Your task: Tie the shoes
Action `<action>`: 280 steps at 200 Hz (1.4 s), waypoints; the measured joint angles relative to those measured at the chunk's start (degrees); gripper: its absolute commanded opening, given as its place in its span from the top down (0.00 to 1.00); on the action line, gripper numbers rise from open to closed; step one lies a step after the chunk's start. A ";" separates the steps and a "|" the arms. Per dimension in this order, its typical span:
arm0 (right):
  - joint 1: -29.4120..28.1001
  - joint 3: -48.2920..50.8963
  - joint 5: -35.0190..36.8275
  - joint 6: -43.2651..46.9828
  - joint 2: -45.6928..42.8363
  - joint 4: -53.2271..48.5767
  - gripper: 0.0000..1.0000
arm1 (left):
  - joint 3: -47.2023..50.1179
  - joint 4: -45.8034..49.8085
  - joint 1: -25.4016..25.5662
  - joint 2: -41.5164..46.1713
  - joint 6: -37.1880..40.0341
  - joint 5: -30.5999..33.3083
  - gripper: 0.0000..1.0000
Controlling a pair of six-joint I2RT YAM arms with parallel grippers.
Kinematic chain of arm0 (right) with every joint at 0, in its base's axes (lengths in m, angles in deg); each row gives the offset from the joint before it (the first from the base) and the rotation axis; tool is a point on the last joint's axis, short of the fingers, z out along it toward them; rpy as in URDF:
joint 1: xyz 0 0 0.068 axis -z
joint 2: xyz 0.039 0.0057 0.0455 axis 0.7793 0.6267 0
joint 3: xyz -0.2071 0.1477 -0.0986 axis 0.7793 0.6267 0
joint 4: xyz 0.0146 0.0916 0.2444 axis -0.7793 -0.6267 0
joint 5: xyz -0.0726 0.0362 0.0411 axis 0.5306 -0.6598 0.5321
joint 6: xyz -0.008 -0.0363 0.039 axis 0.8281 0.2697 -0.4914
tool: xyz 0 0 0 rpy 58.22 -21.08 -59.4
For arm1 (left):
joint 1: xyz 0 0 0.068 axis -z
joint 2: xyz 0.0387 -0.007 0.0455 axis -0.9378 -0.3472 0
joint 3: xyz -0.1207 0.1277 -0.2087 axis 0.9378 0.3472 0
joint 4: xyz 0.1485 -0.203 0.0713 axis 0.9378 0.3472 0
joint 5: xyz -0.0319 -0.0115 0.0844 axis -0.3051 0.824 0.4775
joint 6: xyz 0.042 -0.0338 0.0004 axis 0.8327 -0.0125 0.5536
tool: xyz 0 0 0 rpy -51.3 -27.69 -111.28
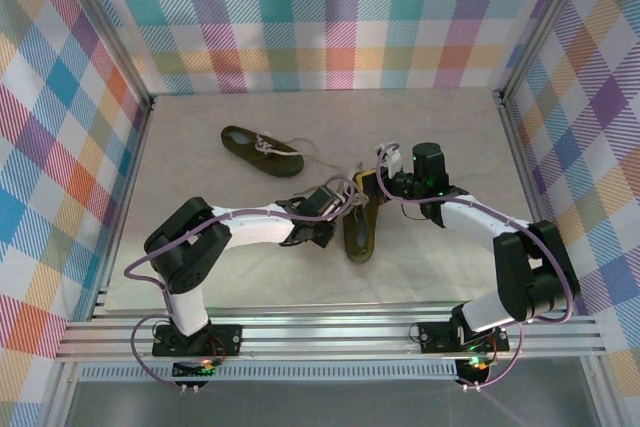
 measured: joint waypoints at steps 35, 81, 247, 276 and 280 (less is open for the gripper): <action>0.00 0.24 0.85 0.02 -0.37 -0.11 1.00 | 2.40 0.13 0.24 1.73 -3.65 3.61 0.98; 0.00 0.33 1.73 0.70 -1.81 -1.33 1.00 | 9.11 2.47 0.22 7.87 -12.79 6.38 1.00; -2.16 -3.10 10.97 19.47 -1.42 -18.88 1.00 | 15.82 14.51 -2.86 16.52 -28.35 10.93 1.00; -5.16 -5.14 16.00 23.26 -0.28 -21.77 1.00 | 16.02 15.47 -3.13 16.68 -29.86 11.82 1.00; -5.38 -5.22 16.48 23.54 -0.24 -22.01 1.00 | 16.04 15.50 -3.15 16.76 -30.05 11.85 1.00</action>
